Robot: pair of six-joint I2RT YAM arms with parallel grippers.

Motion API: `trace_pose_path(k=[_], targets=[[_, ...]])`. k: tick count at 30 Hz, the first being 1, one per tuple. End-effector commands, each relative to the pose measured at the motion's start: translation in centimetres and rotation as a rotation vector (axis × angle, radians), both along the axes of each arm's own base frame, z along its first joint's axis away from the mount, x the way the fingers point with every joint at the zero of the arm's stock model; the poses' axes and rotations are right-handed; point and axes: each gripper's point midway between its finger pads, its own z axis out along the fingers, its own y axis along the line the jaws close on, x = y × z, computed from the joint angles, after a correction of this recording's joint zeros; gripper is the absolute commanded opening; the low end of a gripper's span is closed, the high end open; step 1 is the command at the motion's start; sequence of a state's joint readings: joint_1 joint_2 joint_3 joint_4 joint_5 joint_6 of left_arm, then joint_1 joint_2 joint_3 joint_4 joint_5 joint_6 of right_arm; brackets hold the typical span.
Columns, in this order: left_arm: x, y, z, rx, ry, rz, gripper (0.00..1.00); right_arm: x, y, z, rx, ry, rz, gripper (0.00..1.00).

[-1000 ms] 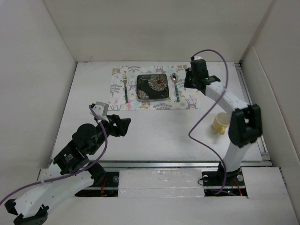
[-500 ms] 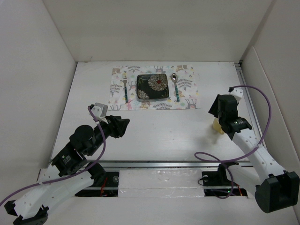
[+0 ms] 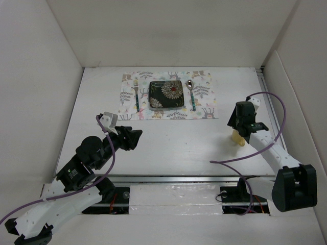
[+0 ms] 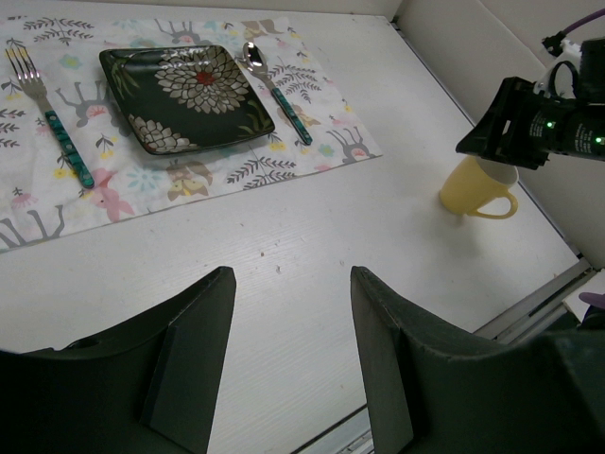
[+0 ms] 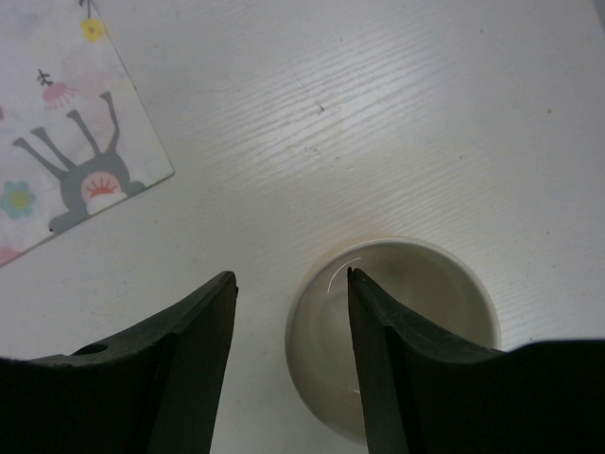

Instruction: Set the dinner table for one person

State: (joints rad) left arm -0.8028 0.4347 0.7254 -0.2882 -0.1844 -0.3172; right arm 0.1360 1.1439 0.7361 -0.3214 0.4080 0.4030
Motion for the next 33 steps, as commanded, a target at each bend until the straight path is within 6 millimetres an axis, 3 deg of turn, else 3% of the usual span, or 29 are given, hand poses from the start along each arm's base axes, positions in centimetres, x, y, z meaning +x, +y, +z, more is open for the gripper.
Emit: trace_pose_path(k=[1,3,4,5,6,8,9,12,13,14,15,16,17,18,19,20,21,22,23,24,25,26,27,28,29,30,31,32,33], targets=[[0.1,-0.2,0.8,-0.024,-0.030,-0.007,0.49,2.0,0.4,0.3,0.008,-0.040,0.020,0.55],[0.1,-0.2,1.0,-0.029,-0.035,-0.008,0.49,2.3,-0.1,-0.1,0.000,-0.024,-0.007,0.42],[0.1,-0.1,1.1,-0.032,-0.040,-0.004,0.49,2.4,-0.2,-0.6,0.003,-0.009,-0.021,0.28],[0.1,-0.1,1.0,-0.030,-0.038,-0.001,0.49,2.5,-0.3,-0.3,-0.003,-0.019,-0.029,0.03],[0.1,0.0,1.0,-0.031,-0.038,0.001,0.49,2.9,-0.4,0.1,-0.004,-0.042,-0.033,0.00],[0.1,-0.1,0.8,-0.026,-0.030,-0.002,0.49,3.6,-0.6,2.3,-0.016,-0.098,-0.032,0.00],[0.2,-0.1,1.0,-0.031,-0.038,0.001,0.49,4.9,0.2,5.8,-0.016,-0.181,-0.012,0.00],[0.3,-0.2,0.7,-0.022,-0.027,0.001,0.50,7.0,1.6,7.9,-0.009,-0.242,0.059,0.00],[0.3,-0.3,0.7,-0.019,-0.024,-0.002,0.50,8.7,2.2,11.1,-0.004,-0.299,0.085,0.00],[0.3,-0.5,0.5,-0.013,-0.017,-0.008,0.51,10.0,2.5,11.7,-0.024,-0.294,0.113,0.00],[0.3,-0.5,0.6,-0.015,-0.021,-0.008,0.51,11.8,3.4,10.1,-0.034,-0.241,0.135,0.00],[0.4,-0.4,0.6,-0.014,-0.020,-0.004,0.52,12.8,3.5,9.8,-0.047,-0.208,0.139,0.00],[0.5,-0.3,0.6,-0.014,-0.022,0.007,0.54,14.7,4.3,12.9,-0.044,-0.261,0.153,0.00],[0.6,-0.1,0.5,-0.011,-0.017,0.015,0.55,15.9,5.3,13.2,-0.054,-0.258,0.179,0.00],[0.6,-0.1,0.3,-0.008,-0.012,0.018,0.56,17.9,6.2,11.8,-0.070,-0.236,0.202,0.00],[0.5,0.0,0.4,-0.011,-0.016,0.021,0.57,19.7,6.6,14.3,-0.090,-0.288,0.226,0.00],[0.5,0.0,0.6,-0.014,-0.021,0.021,0.58,21.1,7.8,14.2,-0.082,-0.289,0.260,0.00],[0.5,0.0,0.6,-0.016,-0.023,0.021,0.61,22.7,8.4,10.6,-0.088,-0.198,0.285,0.00],[0.7,0.3,0.8,-0.017,-0.028,0.038,0.61,23.9,9.0,10.1,-0.084,-0.178,0.304,0.00],[0.8,0.3,0.5,-0.010,-0.020,0.041,0.62,26.0,9.9,13.2,-0.072,-0.245,0.328,0.00],[0.8,0.3,0.4,-0.008,-0.015,0.044,0.62,26.9,10.1,12.5,-0.081,-0.219,0.338,0.00],[0.8,0.3,0.3,-0.005,-0.012,0.044,0.62,28.6,10.5,8.8,-0.093,-0.152,0.349,0.00],[0.8,0.4,0.5,-0.009,-0.018,0.044,0.62,30.1,11.7,12.1,-0.085,-0.229,0.365,0.00],[0.8,0.3,0.4,-0.007,-0.017,0.042,0.62,30.7,12.0,11.2,-0.080,-0.205,0.378,0.00],[0.8,0.5,0.6,-0.012,-0.024,0.053,0.62,31.8,12.5,8.8,-0.074,-0.176,0.391,0.00],[0.9,0.6,0.6,-0.013,-0.026,0.058,0.62,32.4,13.6,8.7,-0.066,-0.188,0.414,0.00],[0.9,0.7,0.5,-0.012,-0.023,0.061,0.62,33.2,13.8,10.3,-0.070,-0.238,0.413,0.00],[0.9,0.8,0.5,-0.012,-0.022,0.067,0.62,33.6,14.4,10.3,-0.073,-0.249,0.422,0.00],[0.8,0.7,0.5,-0.013,-0.023,0.063,0.62,34.2,14.7,9.1,-0.068,-0.239,0.425,0.00]])
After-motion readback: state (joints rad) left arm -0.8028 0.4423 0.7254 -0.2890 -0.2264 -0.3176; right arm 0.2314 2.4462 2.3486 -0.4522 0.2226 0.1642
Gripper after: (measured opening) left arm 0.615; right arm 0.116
